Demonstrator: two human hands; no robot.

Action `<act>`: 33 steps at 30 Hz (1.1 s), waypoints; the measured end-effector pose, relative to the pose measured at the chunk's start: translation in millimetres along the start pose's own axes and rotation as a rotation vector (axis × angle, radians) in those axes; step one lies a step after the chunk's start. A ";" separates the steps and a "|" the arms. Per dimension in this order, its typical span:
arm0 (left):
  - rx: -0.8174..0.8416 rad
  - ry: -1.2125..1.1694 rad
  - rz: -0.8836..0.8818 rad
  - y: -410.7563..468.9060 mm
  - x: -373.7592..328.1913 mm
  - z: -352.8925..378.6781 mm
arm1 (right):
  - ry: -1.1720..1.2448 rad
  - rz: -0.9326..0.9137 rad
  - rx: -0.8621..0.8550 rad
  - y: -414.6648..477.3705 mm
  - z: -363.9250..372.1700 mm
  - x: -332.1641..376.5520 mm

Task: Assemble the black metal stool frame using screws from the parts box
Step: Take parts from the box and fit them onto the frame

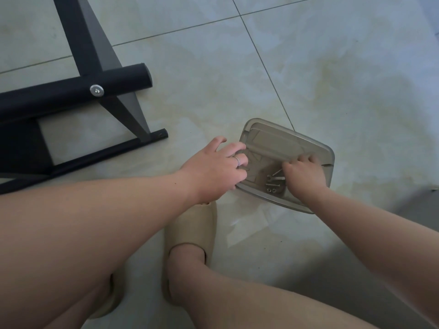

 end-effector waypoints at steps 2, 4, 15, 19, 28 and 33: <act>-0.004 -0.004 0.000 -0.3 0.5 -0.2 | 0.003 -0.013 0.019 2.6 2.6 2.3; -0.004 -0.007 0.002 -0.4 0.6 0.1 | 0.030 -0.014 0.019 3.3 0.8 3.8; 0.000 -0.002 -0.004 0.1 -0.6 -0.2 | 0.521 0.101 0.393 -2.6 12.7 24.6; -0.005 -0.001 -0.008 0.0 -1.4 -1.4 | 0.532 0.080 0.375 -0.8 13.4 29.7; -0.005 -0.012 0.006 -1.7 -3.8 -0.6 | 0.464 0.083 0.268 -4.3 11.6 28.5; 0.017 -0.005 0.002 -0.1 -3.2 0.2 | 0.406 -0.001 0.269 -5.3 4.6 32.1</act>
Point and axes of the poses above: each hand's wrist, its own y-axis towards the middle knuckle, its own z-axis out of the palm, x = y × z, the point moved 7 cm from there along y, towards the middle knuckle, and after that the axes turned 8 degrees about z, right-handed, at the moved point
